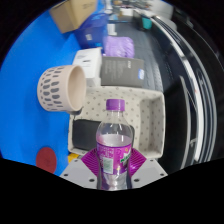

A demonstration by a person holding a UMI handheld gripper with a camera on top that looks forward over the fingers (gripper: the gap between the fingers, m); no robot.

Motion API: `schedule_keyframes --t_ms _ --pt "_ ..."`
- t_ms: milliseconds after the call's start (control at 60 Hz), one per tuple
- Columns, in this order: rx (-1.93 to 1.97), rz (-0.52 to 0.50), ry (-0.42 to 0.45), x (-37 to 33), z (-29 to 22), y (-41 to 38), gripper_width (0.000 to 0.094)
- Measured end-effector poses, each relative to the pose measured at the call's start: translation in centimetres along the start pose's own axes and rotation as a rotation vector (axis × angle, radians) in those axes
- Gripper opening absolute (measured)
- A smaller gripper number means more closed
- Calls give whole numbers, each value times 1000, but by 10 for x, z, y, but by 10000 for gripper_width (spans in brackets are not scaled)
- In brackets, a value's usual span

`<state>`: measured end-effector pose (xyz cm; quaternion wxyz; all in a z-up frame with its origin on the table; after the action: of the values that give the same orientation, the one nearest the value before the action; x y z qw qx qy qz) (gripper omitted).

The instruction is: Pour water

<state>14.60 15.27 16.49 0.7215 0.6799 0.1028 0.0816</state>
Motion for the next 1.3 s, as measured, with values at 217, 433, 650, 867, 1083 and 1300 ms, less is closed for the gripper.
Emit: schedule_keyframes --t_ms 217,433,650,867,1083,1300 --pt "-429 -6 51 17 -35 6 348" --pt "-622 9 88 23 -59 3 349" --pt "-508 24 78 18 -55 8 351" --pt "69 31 46 0 -26 32 351" --pt "768 105 1 -10 19 58 351" --pt "1464 67 -5 -9 58 29 351"
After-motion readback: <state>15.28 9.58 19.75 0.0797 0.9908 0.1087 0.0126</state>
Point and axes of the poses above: the point between the fingertips, and its own axes, seen from behind it with the camera up: y to the right, z down, x forward, the way the camera looks, the point moved 1 cm from there along -x, backward, against the way the camera looks, and after that the axes turned 5 degrees about y, right-handed, at the moved point
